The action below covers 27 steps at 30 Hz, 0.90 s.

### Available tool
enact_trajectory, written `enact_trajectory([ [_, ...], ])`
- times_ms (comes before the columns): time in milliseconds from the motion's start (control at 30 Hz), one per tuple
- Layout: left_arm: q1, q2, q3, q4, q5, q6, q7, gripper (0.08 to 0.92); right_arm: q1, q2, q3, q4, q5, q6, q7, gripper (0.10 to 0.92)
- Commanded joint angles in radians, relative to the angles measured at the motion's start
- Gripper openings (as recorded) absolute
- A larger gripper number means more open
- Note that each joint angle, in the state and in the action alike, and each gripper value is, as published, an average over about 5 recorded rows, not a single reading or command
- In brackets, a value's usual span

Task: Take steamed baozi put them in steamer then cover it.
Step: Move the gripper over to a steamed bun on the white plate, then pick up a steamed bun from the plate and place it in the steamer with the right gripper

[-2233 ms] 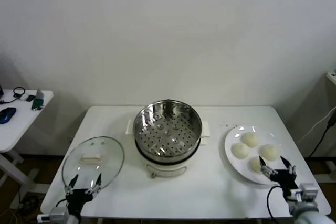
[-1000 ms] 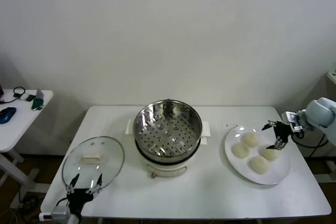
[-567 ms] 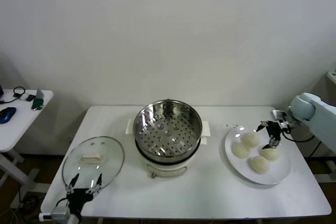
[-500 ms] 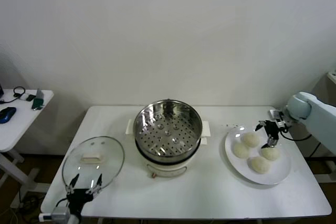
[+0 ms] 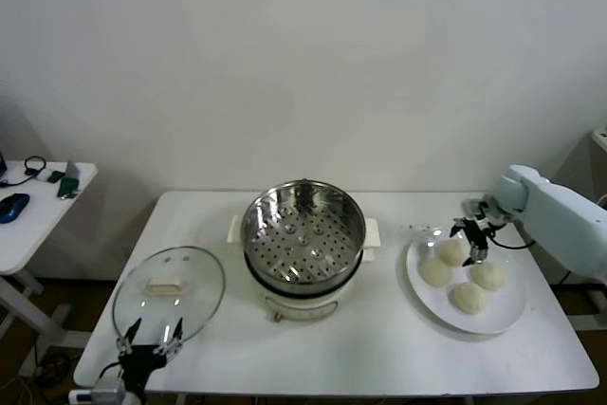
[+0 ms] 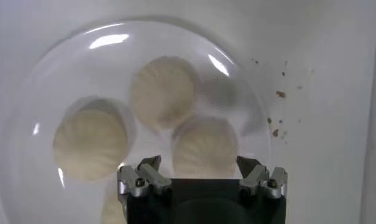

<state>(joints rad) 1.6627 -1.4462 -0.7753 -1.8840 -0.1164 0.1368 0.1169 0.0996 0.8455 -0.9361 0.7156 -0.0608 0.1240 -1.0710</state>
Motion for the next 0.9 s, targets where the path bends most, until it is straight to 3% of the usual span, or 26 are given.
enact_trajectory([
  [33,-0.001,0.002,0.001,0.003,0.000,-0.002,0.000,0.823,-0.026,0.039,0.042,-0.066,-0.050,0.012,0.035,0.823],
  [700,-0.003,0.009,0.004,0.011,0.001,-0.007,-0.002,0.823,-0.017,0.014,0.032,-0.020,-0.001,0.018,0.002,0.724],
  [900,-0.002,0.007,0.005,0.015,0.004,-0.012,-0.002,0.823,0.108,-0.027,-0.090,0.073,0.099,0.022,-0.023,0.709],
])
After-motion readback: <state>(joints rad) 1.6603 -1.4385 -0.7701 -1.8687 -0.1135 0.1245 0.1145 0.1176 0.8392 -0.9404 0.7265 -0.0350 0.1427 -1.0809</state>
